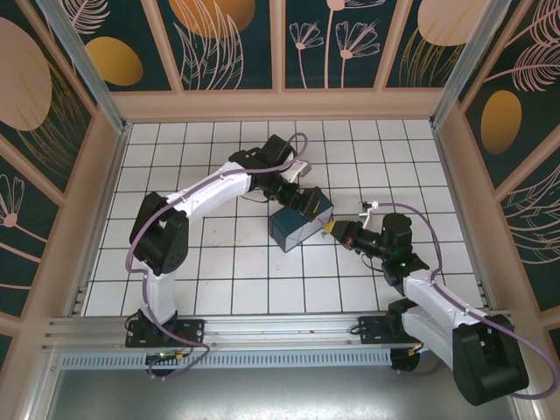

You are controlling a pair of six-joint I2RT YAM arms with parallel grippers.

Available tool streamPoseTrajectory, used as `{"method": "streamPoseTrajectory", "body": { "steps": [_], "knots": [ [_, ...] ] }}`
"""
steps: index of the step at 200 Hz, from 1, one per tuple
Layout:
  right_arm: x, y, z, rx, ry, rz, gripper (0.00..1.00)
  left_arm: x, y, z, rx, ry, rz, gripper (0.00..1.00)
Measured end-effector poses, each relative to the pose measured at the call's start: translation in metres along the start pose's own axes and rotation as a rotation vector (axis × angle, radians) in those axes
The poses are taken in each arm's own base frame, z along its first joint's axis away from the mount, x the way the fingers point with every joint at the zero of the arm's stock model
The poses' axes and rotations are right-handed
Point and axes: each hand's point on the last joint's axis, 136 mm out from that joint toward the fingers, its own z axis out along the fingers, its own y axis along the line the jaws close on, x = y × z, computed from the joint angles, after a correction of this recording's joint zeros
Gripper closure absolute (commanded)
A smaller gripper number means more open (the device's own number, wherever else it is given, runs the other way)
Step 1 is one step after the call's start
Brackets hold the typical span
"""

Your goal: Unlock the padlock with the key

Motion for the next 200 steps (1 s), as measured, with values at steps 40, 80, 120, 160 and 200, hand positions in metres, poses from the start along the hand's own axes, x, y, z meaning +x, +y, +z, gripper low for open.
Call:
{"method": "streamPoseTrajectory", "body": {
  "steps": [40, 80, 120, 160, 200],
  "knots": [
    [0.005, 0.001, 0.001, -0.014, 0.033, 0.006, 1.00, 0.008, 0.001, 0.003, 0.006, 0.014, 0.007, 0.04],
    [0.010, -0.005, 0.003, -0.007, 0.066, 0.026, 1.00, 0.011, 0.001, 0.001, 0.008, 0.008, 0.015, 0.03],
    [0.010, -0.004, 0.003, -0.015, 0.071, 0.025, 1.00, 0.011, 0.000, 0.001, 0.013, 0.004, 0.012, 0.02],
    [0.009, -0.002, 0.002, -0.021, 0.068, 0.018, 1.00, 0.012, -0.003, -0.003, 0.022, 0.001, 0.011, 0.01],
    [0.009, -0.001, 0.002, -0.022, 0.067, 0.016, 1.00, 0.019, -0.007, -0.011, 0.036, 0.001, 0.012, 0.02]
  ]
}}
